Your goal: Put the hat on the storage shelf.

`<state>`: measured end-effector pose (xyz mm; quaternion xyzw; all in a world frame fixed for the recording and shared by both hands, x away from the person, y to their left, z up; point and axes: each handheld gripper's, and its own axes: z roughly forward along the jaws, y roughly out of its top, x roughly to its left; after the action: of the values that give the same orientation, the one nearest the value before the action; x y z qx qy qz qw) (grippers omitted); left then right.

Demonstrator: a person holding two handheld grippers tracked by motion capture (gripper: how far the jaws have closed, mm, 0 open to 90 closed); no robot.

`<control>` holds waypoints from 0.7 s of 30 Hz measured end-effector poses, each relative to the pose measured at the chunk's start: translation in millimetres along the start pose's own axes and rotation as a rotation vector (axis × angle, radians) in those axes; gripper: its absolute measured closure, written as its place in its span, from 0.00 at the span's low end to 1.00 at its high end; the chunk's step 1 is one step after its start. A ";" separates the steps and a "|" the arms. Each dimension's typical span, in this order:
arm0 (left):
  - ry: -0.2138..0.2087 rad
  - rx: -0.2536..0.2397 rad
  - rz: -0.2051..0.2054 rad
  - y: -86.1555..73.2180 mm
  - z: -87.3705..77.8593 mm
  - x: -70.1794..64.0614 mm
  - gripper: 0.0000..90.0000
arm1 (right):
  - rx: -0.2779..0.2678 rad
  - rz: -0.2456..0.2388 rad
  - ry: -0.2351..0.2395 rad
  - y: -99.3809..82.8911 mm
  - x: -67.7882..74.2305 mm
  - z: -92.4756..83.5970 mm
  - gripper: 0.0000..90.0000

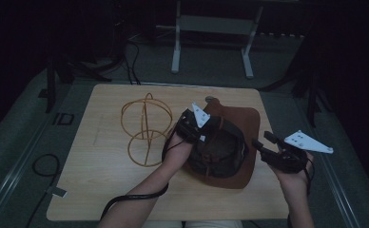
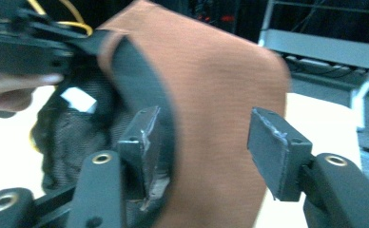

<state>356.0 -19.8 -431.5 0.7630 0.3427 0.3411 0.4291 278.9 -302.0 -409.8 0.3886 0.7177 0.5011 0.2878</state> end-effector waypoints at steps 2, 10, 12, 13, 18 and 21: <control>-0.011 -0.014 0.010 0.3 -3.9 0.1 0.97 | 0.009 -0.003 -0.012 -1.7 -9.4 -1.8 0.45; -0.095 -0.091 0.025 -2.0 -23.2 7.2 0.96 | 0.076 0.048 -0.053 -15.1 -44.9 -2.5 0.48; -0.131 -0.123 0.051 -4.0 -27.8 10.0 0.96 | 0.081 0.056 -0.050 -17.4 -51.9 -1.9 0.48; -0.155 -0.142 0.065 -5.6 -30.2 12.3 0.96 | 0.086 0.057 -0.050 -18.1 -54.5 -1.5 0.48; -0.218 -0.200 0.119 -11.7 -40.6 18.6 0.96 | 0.091 0.051 -0.017 -19.3 -57.2 1.1 0.48; -0.264 -0.244 0.151 -14.8 -48.4 21.6 0.96 | 0.083 0.044 0.047 -19.2 -53.2 4.4 0.47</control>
<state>324.7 24.1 -420.5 0.7669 0.1813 0.3084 0.5328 305.5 -348.6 -428.1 0.4041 0.7358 0.4858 0.2434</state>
